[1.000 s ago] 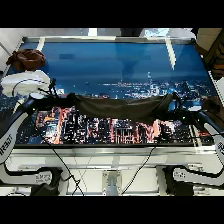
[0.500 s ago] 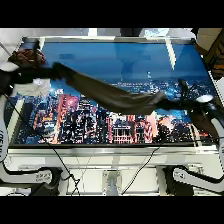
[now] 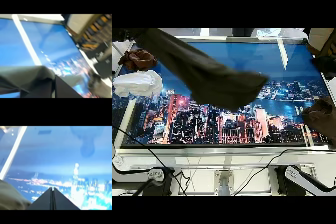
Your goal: Fold the shirts.
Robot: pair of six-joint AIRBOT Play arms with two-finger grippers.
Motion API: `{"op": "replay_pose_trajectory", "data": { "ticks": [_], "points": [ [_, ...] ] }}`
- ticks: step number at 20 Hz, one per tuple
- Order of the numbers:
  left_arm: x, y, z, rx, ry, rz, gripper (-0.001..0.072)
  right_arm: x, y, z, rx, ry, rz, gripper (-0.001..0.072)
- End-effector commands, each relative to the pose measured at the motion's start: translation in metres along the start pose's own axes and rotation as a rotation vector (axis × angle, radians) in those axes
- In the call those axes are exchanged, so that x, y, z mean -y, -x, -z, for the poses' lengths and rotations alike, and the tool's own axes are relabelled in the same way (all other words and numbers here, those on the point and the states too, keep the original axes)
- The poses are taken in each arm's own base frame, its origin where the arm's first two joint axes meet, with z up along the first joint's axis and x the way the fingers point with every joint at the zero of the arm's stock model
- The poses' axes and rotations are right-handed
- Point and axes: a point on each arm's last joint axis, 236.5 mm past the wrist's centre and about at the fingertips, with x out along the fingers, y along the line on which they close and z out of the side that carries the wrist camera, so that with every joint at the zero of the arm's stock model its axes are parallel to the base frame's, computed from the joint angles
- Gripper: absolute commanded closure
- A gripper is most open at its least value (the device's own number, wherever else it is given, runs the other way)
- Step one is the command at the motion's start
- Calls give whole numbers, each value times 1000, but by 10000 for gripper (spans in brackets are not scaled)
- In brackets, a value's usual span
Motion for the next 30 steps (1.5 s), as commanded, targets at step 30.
{"op": "replay_pose_trajectory", "data": {
  "ticks": [30],
  "points": [
    [16, -65, 32, -85, -128, -164, 695, -32, 19, 45, -128, 29, -26, 687]
  ]
}}
